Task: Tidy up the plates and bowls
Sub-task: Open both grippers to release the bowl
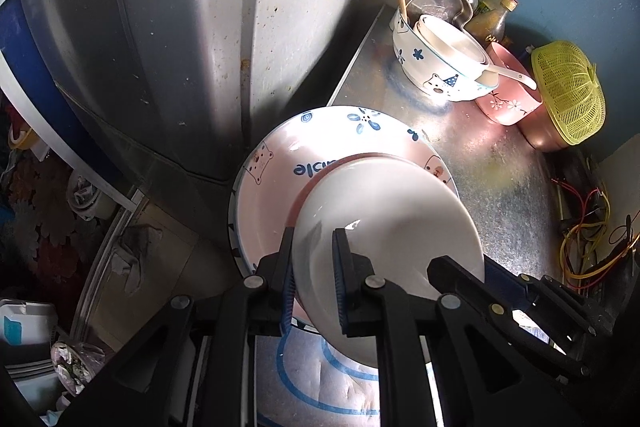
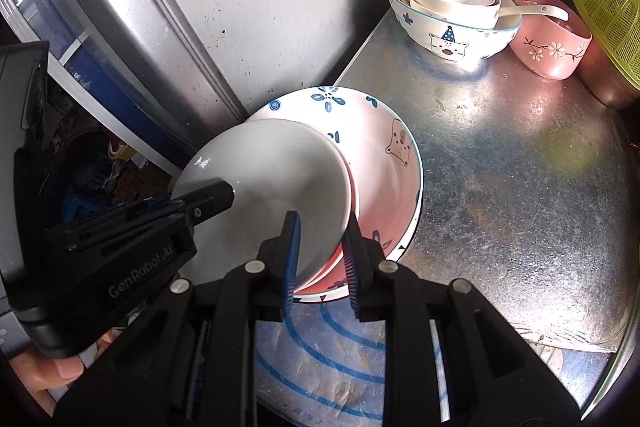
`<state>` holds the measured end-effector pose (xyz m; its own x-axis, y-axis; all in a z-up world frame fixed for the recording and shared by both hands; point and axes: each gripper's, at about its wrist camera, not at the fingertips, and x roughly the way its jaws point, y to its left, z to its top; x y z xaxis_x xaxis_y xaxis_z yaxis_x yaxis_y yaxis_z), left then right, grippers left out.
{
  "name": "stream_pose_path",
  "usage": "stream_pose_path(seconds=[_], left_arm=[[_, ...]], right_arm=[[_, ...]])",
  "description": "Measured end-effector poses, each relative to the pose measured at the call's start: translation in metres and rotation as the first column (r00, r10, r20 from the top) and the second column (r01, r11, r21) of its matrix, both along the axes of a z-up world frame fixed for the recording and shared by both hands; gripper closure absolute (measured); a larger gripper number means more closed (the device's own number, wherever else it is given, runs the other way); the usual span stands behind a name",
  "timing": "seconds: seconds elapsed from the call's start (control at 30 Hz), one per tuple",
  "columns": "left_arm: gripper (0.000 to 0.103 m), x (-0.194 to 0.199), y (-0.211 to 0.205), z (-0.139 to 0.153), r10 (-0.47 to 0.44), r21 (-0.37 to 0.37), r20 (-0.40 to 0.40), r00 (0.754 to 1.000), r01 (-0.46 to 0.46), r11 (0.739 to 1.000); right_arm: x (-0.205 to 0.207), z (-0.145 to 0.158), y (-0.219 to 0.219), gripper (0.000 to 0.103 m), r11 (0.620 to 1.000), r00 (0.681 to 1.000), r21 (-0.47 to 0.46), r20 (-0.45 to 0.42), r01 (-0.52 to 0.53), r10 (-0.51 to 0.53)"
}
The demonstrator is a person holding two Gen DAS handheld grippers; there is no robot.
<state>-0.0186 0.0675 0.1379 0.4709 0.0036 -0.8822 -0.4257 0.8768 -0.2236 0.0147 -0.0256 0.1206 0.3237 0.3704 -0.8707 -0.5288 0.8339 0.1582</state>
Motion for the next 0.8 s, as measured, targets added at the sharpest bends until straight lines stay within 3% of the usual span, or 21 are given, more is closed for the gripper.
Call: stream_pose_path(seconds=[0.07, 0.23, 0.37, 0.5, 0.57, 0.63, 0.8], left_arm=[[0.085, 0.000, -0.001, 0.000, 0.000, 0.000, 0.003, 1.000, 0.000, 1.000], [0.080, -0.001, -0.001, 0.003, 0.005, 0.016, 0.011, 1.000, -0.005, 1.000], [0.076, -0.003, 0.000, 0.005, 0.011, 0.009, 0.017, 1.000, -0.012, 1.000], [0.056, -0.008, 0.001, 0.008, 0.025, 0.010, 0.032, 0.999, -0.025, 1.000], [0.051, -0.010, 0.001, 0.010, 0.030, 0.004, 0.043, 0.999, -0.030, 1.000], [0.038, -0.011, 0.000, 0.013, 0.033, 0.008, 0.049, 0.998, -0.034, 0.999], [0.018, -0.013, -0.004, 0.018, 0.033, 0.020, 0.068, 0.997, -0.035, 0.999]], right_arm=[[-0.001, 0.001, -0.001, 0.070, 1.000, 1.000, -0.003, 0.006, 0.004, -0.004], [-0.002, 0.005, -0.004, 0.070, 1.000, 1.000, 0.017, 0.016, 0.007, -0.007], [-0.003, 0.012, -0.006, 0.061, 0.999, 0.999, 0.029, 0.031, 0.014, -0.015], [-0.001, 0.015, -0.015, 0.049, 0.998, 0.999, 0.042, 0.032, 0.036, -0.037], [0.001, 0.016, -0.021, 0.036, 0.998, 0.998, 0.047, 0.034, 0.051, -0.053], [0.002, 0.018, -0.026, 0.028, 0.996, 0.997, 0.058, 0.038, 0.067, -0.069], [0.008, 0.022, -0.041, 0.009, 0.992, 0.994, 0.081, 0.044, 0.094, -0.098]])
